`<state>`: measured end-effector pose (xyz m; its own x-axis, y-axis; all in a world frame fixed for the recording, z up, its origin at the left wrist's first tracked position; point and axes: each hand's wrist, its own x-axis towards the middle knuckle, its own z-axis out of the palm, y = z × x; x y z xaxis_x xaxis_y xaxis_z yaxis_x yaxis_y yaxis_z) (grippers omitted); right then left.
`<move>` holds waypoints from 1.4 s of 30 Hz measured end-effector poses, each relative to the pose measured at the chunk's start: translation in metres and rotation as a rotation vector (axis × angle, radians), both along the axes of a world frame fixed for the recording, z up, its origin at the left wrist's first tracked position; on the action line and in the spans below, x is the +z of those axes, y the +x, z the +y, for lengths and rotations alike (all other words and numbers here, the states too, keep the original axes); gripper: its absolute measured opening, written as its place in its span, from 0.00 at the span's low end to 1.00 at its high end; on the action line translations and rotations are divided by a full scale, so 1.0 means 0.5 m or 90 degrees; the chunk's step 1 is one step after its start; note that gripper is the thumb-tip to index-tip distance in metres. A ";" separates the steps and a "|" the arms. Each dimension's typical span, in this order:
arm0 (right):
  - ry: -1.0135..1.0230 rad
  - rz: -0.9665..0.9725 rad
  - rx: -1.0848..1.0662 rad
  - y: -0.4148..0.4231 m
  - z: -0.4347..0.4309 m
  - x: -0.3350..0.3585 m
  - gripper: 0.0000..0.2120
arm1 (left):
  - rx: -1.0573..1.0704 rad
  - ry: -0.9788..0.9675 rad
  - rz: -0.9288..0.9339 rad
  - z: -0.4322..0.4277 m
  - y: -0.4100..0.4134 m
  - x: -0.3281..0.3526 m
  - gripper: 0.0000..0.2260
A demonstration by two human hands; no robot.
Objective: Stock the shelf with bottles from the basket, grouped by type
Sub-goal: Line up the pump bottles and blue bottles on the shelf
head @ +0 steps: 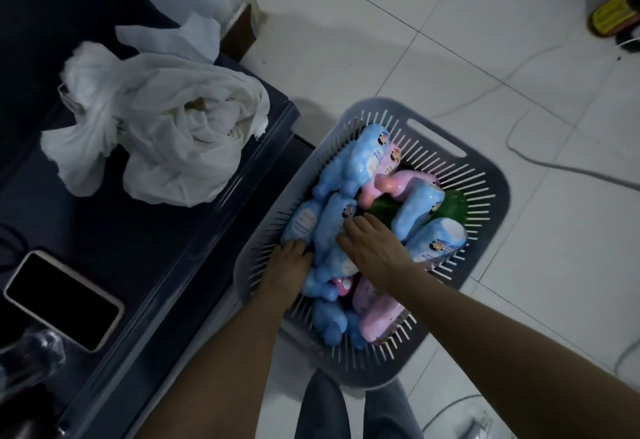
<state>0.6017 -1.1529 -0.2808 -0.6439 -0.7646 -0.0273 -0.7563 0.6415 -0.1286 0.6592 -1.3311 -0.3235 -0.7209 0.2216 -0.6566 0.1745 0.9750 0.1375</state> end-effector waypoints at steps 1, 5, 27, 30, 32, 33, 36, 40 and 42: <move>0.012 -0.018 -0.008 0.005 0.000 0.001 0.12 | -0.014 0.005 0.017 0.003 -0.004 0.016 0.09; 0.048 -0.062 -0.067 0.011 -0.012 0.019 0.13 | 0.097 0.068 -0.071 0.008 -0.008 0.047 0.14; -0.454 -0.582 -0.355 -0.042 -0.035 0.646 0.23 | 0.898 0.827 0.172 -0.026 0.036 0.719 0.31; -0.497 -0.577 -0.287 -0.033 -0.069 0.754 0.22 | 0.912 0.857 0.244 -0.025 0.054 0.820 0.31; -0.500 -0.576 -0.233 -0.025 -0.088 0.820 0.21 | 0.905 0.884 0.279 -0.026 0.073 0.884 0.31; -0.497 -0.573 -0.209 -0.020 -0.096 0.853 0.20 | 0.890 0.896 0.297 -0.027 0.085 0.914 0.31; -0.503 -0.552 -0.137 -0.002 -0.127 0.946 0.18 | 0.851 0.900 0.386 -0.036 0.126 1.001 0.27; -0.513 -0.517 -0.056 0.030 -0.182 1.054 0.18 | 0.823 0.882 0.521 -0.077 0.185 1.113 0.25; -0.510 -0.513 -0.004 0.053 -0.220 1.099 0.20 | 0.818 0.853 0.572 -0.108 0.222 1.162 0.25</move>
<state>0.6280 -1.2630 0.2687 -0.6637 -0.7455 0.0606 -0.2647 0.1583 -0.9513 0.7704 -1.3850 0.2574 -0.7802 -0.6255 -0.0031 0.0309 -0.0434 0.9986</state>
